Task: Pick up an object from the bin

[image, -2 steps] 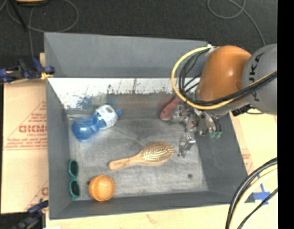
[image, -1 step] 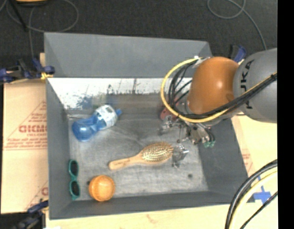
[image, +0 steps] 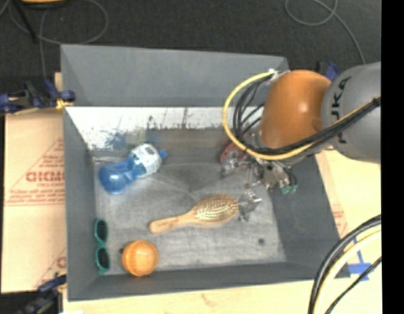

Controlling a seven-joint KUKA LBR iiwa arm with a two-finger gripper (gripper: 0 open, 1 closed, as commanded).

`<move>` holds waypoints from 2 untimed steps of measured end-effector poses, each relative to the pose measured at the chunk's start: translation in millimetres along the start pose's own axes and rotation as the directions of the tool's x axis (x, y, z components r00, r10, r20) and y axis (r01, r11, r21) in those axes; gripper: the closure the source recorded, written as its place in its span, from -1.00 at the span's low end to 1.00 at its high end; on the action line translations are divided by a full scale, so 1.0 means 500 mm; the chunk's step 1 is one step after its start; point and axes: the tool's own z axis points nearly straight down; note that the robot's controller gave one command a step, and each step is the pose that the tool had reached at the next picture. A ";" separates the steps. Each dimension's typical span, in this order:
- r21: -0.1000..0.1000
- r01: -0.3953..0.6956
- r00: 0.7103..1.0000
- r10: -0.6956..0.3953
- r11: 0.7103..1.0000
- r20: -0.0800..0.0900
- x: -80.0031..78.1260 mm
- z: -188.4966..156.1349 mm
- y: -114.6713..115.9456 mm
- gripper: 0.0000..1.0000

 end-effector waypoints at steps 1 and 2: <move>0.001 0.166 0.986 -0.166 0.986 0.004 0.020 0.141 0.034 -1.00; 0.000 0.157 0.988 -0.157 0.988 0.012 0.002 0.184 0.038 1.00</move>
Offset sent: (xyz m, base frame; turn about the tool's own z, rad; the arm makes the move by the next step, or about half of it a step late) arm -0.0119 0.0132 -0.0819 -0.1255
